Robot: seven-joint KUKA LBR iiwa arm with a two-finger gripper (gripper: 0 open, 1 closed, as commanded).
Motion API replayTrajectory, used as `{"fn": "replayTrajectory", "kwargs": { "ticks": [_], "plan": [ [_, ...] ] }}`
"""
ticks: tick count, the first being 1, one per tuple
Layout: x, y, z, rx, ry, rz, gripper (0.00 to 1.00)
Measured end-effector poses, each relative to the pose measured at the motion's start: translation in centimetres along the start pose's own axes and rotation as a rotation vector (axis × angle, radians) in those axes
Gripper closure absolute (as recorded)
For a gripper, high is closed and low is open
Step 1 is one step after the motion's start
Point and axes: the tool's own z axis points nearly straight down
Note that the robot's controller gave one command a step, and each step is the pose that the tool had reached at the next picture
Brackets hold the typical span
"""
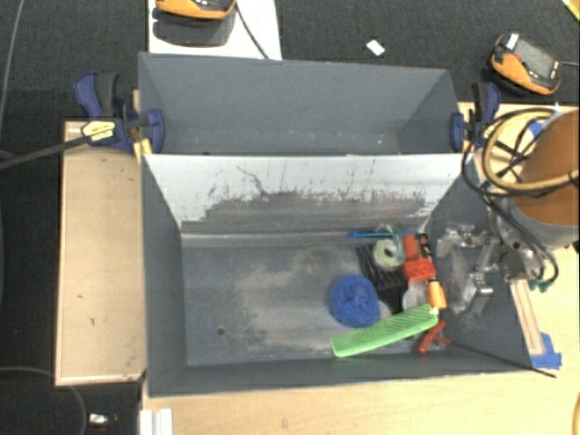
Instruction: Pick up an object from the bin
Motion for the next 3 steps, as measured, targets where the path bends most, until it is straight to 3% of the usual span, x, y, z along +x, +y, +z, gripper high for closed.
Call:
{"fn": "replayTrajectory", "kwargs": {
  "ticks": [1, 2, 3],
  "plan": [
    [-0.2, 0.1, -0.3, 0.001, -0.007, -0.005, 0.00],
    [0.4, 6.9, 7.9, 0.002, -0.012, -0.056, 0.00],
    [0.7, 10.0, 7.7, 0.007, -0.016, -0.175, 0.00]
  ]
}}
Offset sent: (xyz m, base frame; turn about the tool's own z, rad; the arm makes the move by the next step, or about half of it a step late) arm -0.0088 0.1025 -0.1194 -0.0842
